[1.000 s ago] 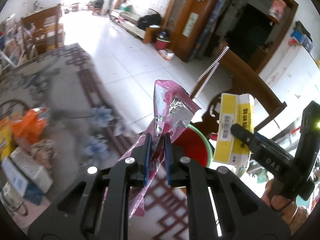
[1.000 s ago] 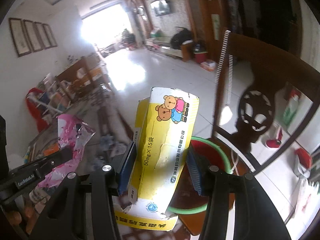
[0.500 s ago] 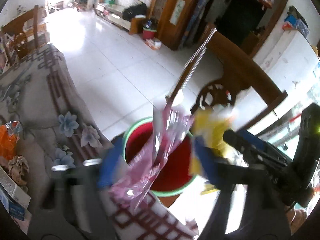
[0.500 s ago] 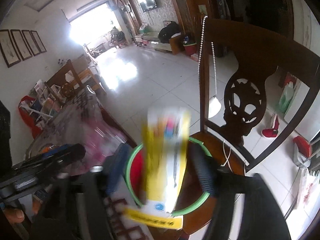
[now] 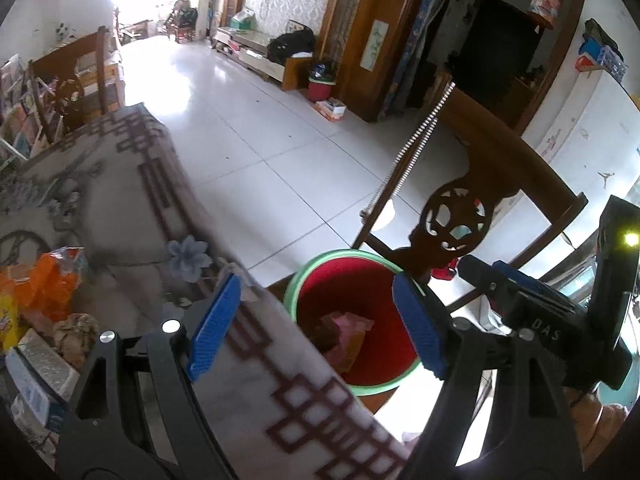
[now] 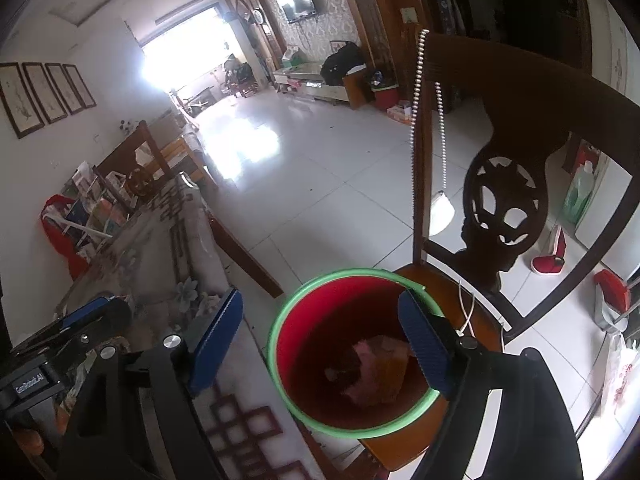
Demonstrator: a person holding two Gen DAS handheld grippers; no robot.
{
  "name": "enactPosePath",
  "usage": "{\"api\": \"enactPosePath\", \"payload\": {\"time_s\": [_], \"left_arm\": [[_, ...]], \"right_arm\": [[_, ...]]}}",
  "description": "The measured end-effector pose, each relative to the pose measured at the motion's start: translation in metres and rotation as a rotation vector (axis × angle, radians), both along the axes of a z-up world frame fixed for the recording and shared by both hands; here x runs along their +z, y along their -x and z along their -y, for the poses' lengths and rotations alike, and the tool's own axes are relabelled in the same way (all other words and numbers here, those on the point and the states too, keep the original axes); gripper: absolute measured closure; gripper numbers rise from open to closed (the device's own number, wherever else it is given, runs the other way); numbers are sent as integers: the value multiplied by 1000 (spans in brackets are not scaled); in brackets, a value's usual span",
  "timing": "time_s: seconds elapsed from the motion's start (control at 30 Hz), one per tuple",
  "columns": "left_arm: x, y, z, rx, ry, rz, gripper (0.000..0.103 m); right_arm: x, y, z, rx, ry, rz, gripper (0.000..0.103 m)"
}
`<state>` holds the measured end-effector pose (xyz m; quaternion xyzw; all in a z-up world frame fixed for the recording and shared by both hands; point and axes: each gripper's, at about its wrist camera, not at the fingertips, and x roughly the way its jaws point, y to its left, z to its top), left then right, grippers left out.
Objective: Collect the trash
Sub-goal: 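Drop the yellow box and pink bag into the red bucket, opening both tools, then grasp the patterned paper cup on the table with the left tool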
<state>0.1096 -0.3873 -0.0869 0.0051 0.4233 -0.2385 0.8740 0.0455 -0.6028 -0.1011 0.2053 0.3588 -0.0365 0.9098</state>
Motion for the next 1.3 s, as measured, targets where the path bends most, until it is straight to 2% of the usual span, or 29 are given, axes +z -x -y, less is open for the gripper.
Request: {"api": "enactPosePath", "payload": {"time_s": [0.37, 0.57, 0.73, 0.87, 1.0, 1.13, 1.2, 1.27, 1.3], "left_arm": [[8, 17, -97, 129, -30, 48, 25], [7, 25, -178, 189, -85, 58, 23], [-9, 31, -259, 255, -129, -5, 23], [-27, 38, -308, 268, -150, -83, 23], [-48, 41, -334, 224, -137, -163, 23], [-67, 36, -343, 177, -101, -228, 23], [-79, 32, -345, 148, -82, -271, 36], [-90, 30, -344, 128, -80, -312, 64], [-93, 30, -344, 127, -82, -322, 72]], "right_arm": [[7, -10, -65, 95, 20, -6, 23], [9, -10, -114, 145, 34, -15, 23], [10, -7, -164, 206, 34, -28, 23], [6, -5, -206, 259, 4, -53, 23], [-4, -1, -243, 301, -83, -100, 23], [-13, 8, -275, 320, -156, -145, 23], [-16, 13, -290, 330, -170, -164, 23], [-18, 18, -301, 338, -185, -180, 23], [-20, 20, -307, 343, -199, -193, 23]]}}
